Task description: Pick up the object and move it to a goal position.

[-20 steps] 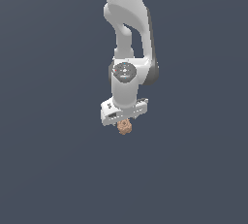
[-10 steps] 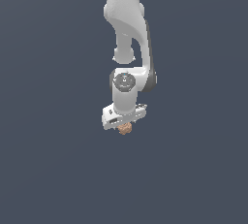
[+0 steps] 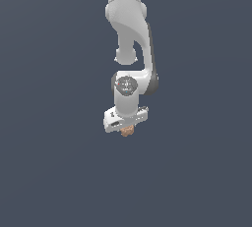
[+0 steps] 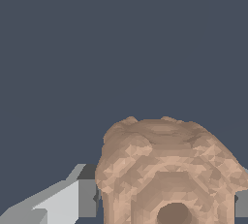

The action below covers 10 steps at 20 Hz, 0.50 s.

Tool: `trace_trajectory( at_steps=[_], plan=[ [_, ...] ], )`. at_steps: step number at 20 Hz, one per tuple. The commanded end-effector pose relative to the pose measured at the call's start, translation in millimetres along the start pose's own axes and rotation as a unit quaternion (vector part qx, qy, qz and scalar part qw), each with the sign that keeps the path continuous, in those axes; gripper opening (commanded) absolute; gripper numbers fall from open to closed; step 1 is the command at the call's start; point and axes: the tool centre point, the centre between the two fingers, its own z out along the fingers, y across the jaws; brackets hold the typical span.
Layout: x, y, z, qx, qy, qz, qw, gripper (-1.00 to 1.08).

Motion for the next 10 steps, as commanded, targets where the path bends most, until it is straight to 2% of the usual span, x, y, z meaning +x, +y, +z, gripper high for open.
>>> trace_trajectory(
  at_steps=[1, 6, 10],
  plan=[
    [0.2, -0.4, 0.6, 0.000, 0.000, 0.000, 1.0000, -1.00],
    [0.4, 0.2, -0.6, 0.000, 0.001, 0.000, 1.0000, -1.00],
    [10.1, 4.9, -15.7, -0.005, 0.014, 0.000, 0.9999, -1.00]
  ],
)
